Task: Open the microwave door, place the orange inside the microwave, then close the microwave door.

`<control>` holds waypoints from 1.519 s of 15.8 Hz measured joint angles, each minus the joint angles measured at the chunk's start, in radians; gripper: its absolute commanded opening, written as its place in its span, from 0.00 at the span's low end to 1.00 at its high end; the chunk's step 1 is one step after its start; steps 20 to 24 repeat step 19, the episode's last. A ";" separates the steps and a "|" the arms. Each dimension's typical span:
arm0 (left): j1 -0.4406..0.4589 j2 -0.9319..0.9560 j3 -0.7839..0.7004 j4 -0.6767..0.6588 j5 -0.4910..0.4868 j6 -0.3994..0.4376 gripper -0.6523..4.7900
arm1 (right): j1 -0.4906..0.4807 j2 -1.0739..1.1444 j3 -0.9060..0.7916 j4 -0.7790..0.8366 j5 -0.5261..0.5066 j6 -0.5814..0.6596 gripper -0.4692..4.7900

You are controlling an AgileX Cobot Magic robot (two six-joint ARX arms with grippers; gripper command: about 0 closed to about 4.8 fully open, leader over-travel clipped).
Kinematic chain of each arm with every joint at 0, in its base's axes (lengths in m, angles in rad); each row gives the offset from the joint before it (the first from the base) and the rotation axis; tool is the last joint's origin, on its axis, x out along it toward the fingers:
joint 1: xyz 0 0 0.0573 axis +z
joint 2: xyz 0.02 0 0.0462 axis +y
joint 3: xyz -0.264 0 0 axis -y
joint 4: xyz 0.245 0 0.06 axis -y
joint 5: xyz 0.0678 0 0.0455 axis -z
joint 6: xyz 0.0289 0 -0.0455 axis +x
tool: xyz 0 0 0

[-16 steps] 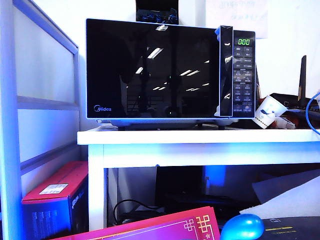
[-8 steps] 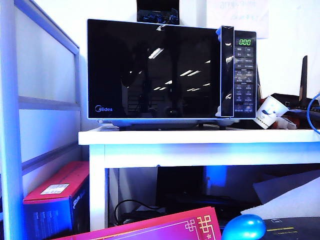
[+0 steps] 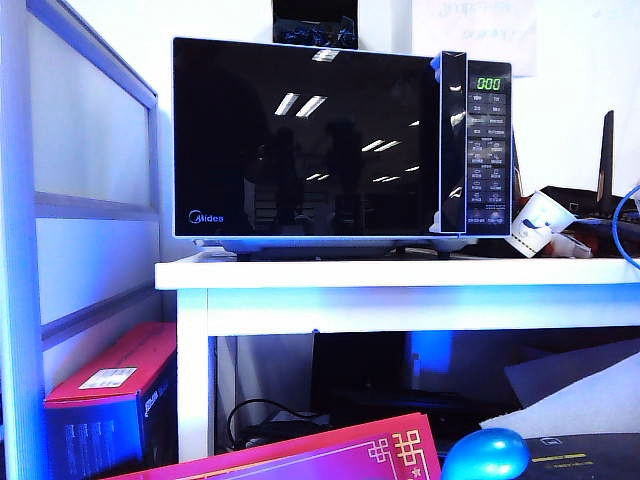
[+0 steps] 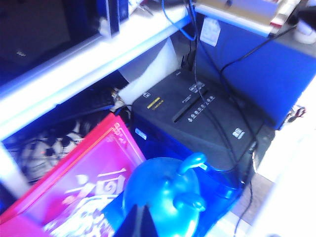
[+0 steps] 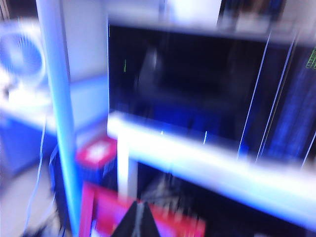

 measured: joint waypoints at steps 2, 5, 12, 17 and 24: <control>0.000 0.003 -0.177 0.173 0.000 0.000 0.11 | 0.000 -0.006 -0.061 -0.003 0.000 0.008 0.09; 0.000 0.003 -0.444 0.489 -0.001 0.000 0.11 | 0.000 -0.005 -0.158 0.002 0.000 0.011 0.09; 0.001 0.003 -0.689 0.690 -0.156 0.033 0.11 | 0.000 -0.003 -0.347 -0.024 -0.002 0.063 0.09; 0.001 0.003 -0.689 0.689 -0.158 0.039 0.11 | 0.000 -0.004 -0.347 -0.021 -0.002 0.063 0.09; 0.001 0.003 -0.689 0.689 -0.158 0.039 0.11 | 0.000 -0.004 -0.347 -0.021 -0.002 0.063 0.09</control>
